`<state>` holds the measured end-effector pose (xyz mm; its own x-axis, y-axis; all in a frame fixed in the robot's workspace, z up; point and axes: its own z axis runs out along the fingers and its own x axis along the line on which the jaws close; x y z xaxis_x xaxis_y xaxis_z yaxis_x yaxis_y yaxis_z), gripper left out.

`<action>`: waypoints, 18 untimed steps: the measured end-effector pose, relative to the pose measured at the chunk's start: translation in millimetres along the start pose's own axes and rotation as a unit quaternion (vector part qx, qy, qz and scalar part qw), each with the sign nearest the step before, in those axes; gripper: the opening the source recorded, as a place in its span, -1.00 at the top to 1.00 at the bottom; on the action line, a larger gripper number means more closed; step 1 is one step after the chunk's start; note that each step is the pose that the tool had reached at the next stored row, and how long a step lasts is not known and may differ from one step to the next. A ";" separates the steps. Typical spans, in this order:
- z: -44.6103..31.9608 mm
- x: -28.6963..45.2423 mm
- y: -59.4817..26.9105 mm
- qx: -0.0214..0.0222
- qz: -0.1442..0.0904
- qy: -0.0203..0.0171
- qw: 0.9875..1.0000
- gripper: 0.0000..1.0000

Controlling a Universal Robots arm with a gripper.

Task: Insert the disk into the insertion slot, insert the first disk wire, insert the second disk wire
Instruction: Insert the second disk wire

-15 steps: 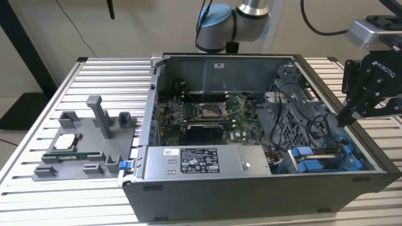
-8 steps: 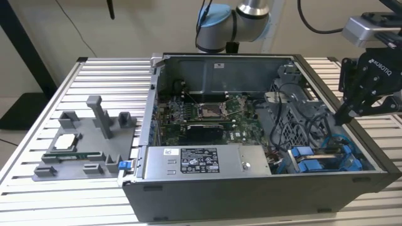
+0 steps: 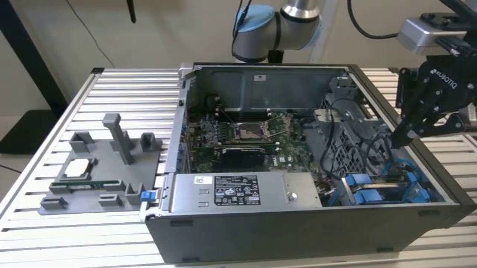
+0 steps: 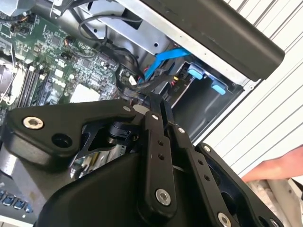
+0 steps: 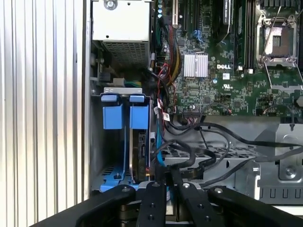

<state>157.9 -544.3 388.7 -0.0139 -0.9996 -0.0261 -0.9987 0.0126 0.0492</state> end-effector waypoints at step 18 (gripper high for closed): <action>0.9 7.3 25.2 0.002 0.000 -0.004 1.000 1.00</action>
<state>132.6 -551.2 388.8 -0.0139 -0.9993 -0.0345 -0.9989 0.0123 0.0454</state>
